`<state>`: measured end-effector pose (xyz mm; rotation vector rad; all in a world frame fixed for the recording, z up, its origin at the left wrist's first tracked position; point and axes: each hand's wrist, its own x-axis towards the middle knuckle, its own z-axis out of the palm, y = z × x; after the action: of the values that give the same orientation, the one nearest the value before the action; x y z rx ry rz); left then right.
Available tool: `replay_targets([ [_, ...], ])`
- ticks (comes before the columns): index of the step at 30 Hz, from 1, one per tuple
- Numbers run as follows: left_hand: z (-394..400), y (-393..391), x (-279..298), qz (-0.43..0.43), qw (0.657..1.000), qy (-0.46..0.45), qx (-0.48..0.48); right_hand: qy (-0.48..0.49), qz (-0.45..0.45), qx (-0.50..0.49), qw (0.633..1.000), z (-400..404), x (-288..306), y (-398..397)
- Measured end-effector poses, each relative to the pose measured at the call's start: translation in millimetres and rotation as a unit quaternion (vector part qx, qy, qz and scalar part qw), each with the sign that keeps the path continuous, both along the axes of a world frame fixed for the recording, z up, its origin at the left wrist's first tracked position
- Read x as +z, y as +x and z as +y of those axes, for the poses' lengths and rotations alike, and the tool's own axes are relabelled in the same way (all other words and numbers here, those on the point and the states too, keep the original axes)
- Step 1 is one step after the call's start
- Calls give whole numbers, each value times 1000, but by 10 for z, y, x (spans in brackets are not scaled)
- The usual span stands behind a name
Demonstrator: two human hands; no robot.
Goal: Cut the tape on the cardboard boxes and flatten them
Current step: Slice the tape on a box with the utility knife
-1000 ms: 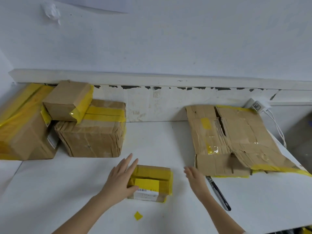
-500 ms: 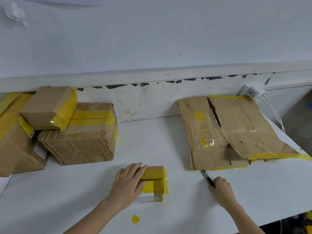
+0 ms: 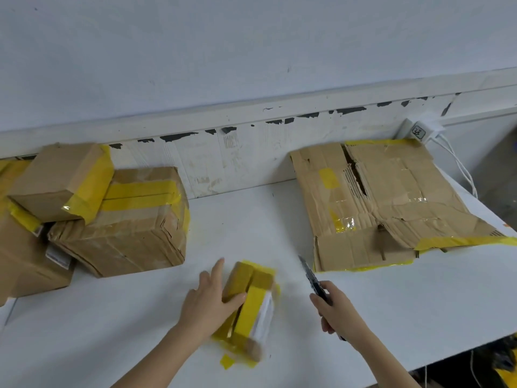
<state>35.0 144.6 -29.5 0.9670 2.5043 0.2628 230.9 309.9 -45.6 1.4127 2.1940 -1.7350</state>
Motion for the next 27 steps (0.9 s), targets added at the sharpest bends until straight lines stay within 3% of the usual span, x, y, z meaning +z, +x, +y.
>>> replay_targets([
  [3, 18, 141, 65, 63, 997, 21, 42, -60, 48, -37, 996, -112, 20, -76],
  [7, 54, 77, 99, 206, 957, 119, -167, -73, 61, -52, 994, -187, 19, -155],
  [11, 155, -110, 91, 120, 953, 136, -244, -65, 65, -98, 991, -179, 27, -170],
  [14, 214, -74, 45, 130, 957, 127, -225, -83, 89, -131, 984, -129, 76, -194],
  [20, 260, -9, -61, 138, 990, 10, -23, -122, 124, -91, 981, -107, 139, -427],
  [22, 278, 10, -99, 136, 991, 18, 0, -132, 121, -85, 980, -89, 125, -455],
  [27, 279, 141, -148, 56, 984, 161, 44, -74, 80, -97, 989, 20, 102, -345],
])
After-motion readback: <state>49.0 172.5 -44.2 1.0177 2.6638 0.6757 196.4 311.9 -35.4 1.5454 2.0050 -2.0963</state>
